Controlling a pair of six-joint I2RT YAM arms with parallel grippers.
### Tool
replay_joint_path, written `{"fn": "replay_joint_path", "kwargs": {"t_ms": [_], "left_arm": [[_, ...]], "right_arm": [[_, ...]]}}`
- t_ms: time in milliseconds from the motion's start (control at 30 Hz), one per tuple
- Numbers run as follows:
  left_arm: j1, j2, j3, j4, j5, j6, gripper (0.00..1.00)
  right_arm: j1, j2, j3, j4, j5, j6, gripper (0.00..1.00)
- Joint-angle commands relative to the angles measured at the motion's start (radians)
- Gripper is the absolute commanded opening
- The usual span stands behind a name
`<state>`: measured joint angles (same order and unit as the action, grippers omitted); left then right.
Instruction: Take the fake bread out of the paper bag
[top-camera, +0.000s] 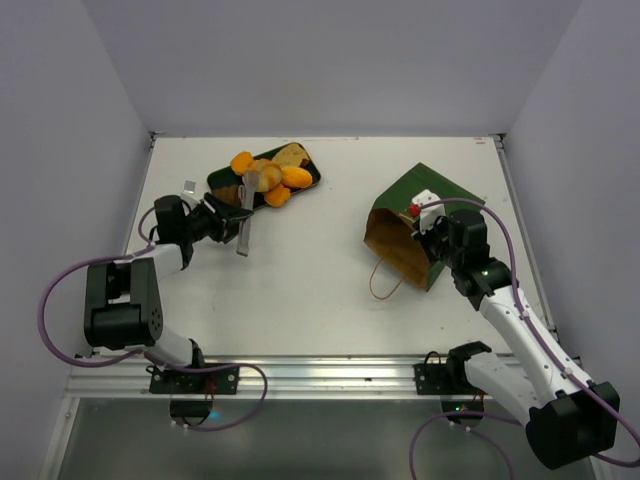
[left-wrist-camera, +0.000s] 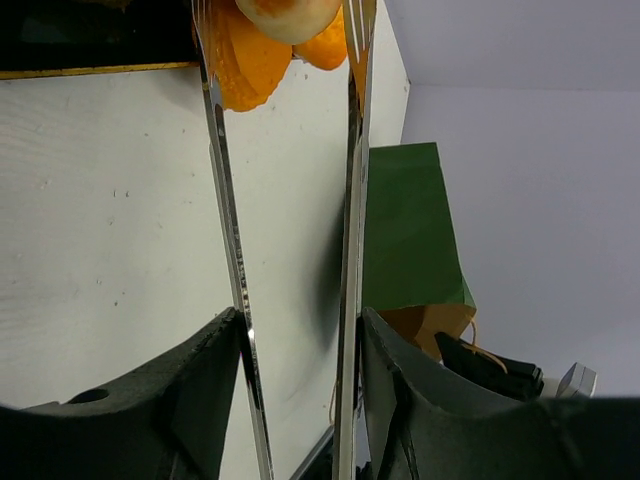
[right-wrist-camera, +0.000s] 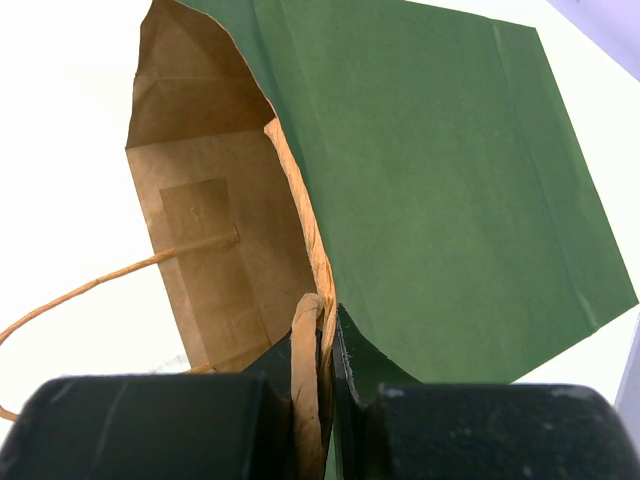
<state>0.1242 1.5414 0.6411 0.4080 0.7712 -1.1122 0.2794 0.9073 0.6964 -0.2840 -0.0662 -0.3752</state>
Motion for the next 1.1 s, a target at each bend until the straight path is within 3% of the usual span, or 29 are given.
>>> {"fn": "replay_joint_path", "kwargs": {"t_ms": [0, 333, 1067], "left_arm": [[0.011, -0.05, 0.04, -0.044, 0.014, 0.052, 0.52], [0.012, -0.106, 0.061, -0.213, -0.013, 0.127, 0.53], [0.014, -0.204, -0.008, -0.304, -0.01, 0.207, 0.53]], "right_arm": [[-0.005, -0.01, 0.0, 0.037, -0.001, 0.009, 0.0], [-0.005, -0.011, -0.001, 0.037, -0.003, 0.01, 0.0], [-0.005, -0.021, 0.0, 0.036, -0.007, 0.01, 0.0]]}}
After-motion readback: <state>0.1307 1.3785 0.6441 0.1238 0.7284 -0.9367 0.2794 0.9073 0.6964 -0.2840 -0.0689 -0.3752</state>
